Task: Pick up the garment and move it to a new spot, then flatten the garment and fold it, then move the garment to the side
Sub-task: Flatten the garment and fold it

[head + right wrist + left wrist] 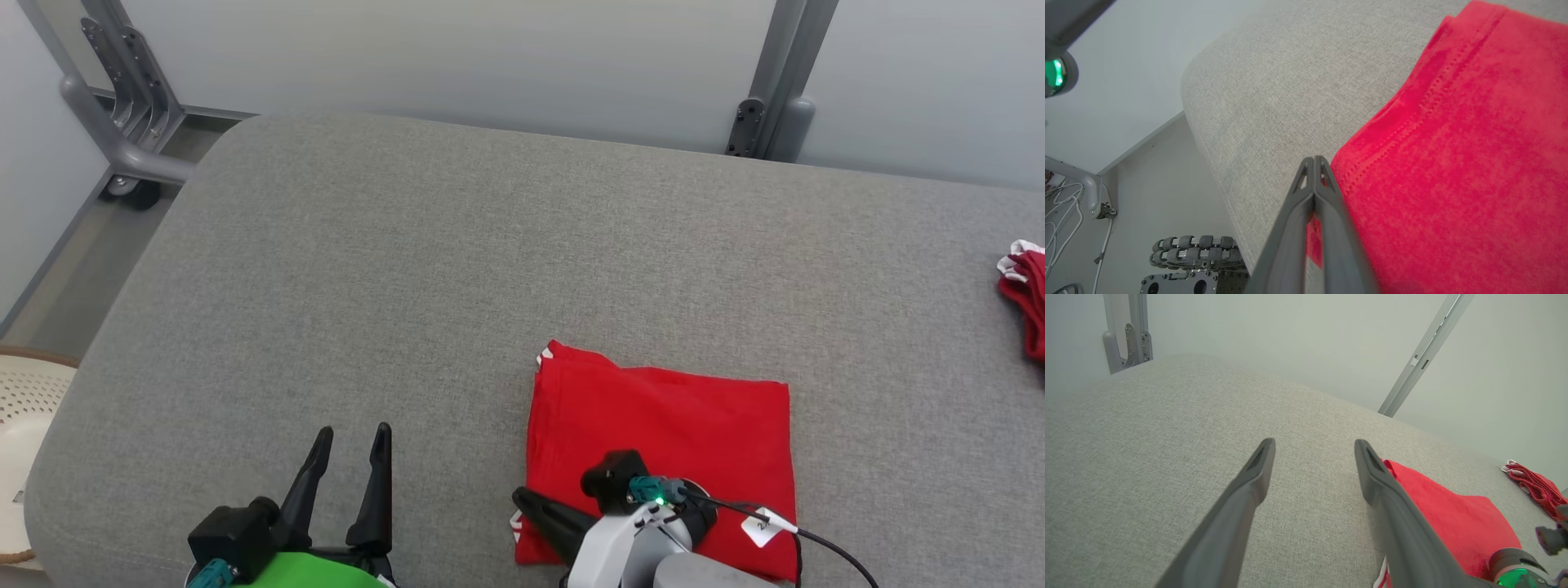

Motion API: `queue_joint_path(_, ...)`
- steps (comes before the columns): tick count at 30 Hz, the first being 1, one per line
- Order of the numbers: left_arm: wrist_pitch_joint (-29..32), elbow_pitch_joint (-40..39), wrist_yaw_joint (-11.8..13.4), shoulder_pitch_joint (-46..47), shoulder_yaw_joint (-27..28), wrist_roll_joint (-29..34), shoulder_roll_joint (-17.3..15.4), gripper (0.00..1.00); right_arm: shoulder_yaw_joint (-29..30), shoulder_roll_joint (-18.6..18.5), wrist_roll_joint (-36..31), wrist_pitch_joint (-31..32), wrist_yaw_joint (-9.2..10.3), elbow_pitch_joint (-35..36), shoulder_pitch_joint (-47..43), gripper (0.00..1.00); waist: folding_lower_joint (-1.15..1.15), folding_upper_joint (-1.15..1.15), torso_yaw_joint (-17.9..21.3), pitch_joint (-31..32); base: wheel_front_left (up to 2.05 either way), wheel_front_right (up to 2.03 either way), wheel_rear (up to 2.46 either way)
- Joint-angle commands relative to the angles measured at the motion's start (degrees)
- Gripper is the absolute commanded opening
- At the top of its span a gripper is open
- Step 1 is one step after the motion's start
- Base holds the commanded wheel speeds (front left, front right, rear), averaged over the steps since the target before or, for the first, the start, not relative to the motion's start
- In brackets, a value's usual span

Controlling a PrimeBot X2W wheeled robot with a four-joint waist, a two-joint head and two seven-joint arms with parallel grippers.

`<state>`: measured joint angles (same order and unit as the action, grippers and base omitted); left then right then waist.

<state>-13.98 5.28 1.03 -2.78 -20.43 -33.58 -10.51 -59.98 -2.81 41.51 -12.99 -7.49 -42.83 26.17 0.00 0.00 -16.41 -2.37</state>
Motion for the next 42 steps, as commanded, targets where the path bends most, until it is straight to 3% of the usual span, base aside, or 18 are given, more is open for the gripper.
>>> queue_joint_path(1,-0.2,-0.3,0.3,0.0,0.4,-0.5,-0.5,1.00,0.3,-0.2,0.4,-0.9,0.01,-0.1,1.0,0.00,0.00,0.00,0.5,0.0,0.00,0.00,0.00)
queue_joint_path(6,-0.4,-0.6,0.4,-0.1,0.7,-0.3,-0.8,1.00,5.6,-0.2,-2.0,-2.2,0.01,0.1,2.6,0.00,0.00,0.00,2.5,0.4,0.00,0.00,0.00)
queue_joint_path(10,-0.4,-0.8,0.4,1.4,0.8,0.3,-1.3,1.00,17.5,-0.9,-8.0,-2.2,0.01,5.0,0.5,0.00,0.00,0.00,4.7,1.0,0.00,0.00,0.00)
queue_joint_path(11,-0.3,-0.7,0.4,1.8,0.8,0.4,-1.4,1.00,20.5,-1.1,-10.1,-2.2,0.01,6.4,-0.6,0.05,0.00,0.00,5.2,1.2,0.00,0.00,0.00)
queue_joint_path(13,-0.2,-0.4,0.5,2.4,0.9,0.5,-1.5,1.00,26.4,-1.3,-14.1,-2.2,0.01,9.7,-2.8,0.36,0.00,0.00,6.4,1.5,0.00,0.00,0.00)
queue_joint_path(14,-0.2,-0.3,0.5,2.8,0.9,0.7,-1.6,1.00,29.0,-1.3,-15.7,-2.2,0.01,11.2,-3.8,0.59,0.00,0.00,6.9,1.6,0.00,0.00,0.00)
queue_joint_path(15,-0.3,-0.1,0.5,3.2,1.0,0.9,-1.7,1.00,31.6,-1.2,-17.7,-2.2,0.01,12.9,-5.2,1.00,0.00,0.00,7.5,1.8,0.00,0.00,0.00)
queue_joint_path(21,-0.7,1.1,1.0,4.2,1.6,1.6,-1.1,1.00,44.7,-0.7,-26.4,-2.2,0.01,20.9,-13.3,1.00,0.00,0.00,11.1,2.6,0.00,0.00,0.00)
queue_joint_path(26,-1.0,1.9,1.2,3.4,2.6,2.0,-0.5,1.00,51.0,-0.3,-29.5,-2.2,0.01,26.1,-18.2,1.00,0.00,0.00,13.4,2.9,0.00,0.00,0.00)
queue_joint_path(34,-1.2,2.6,1.5,1.3,5.2,3.9,0.5,1.00,56.1,-0.1,-29.2,-2.2,0.01,32.2,-23.5,1.00,0.00,0.00,14.9,3.4,0.00,0.00,0.00)
queue_joint_path(42,-1.3,2.5,0.7,-0.8,7.8,5.9,1.6,1.00,57.2,-0.1,-29.1,-2.2,0.01,33.0,-24.8,1.00,0.00,0.00,14.7,3.4,0.00,0.00,0.00)
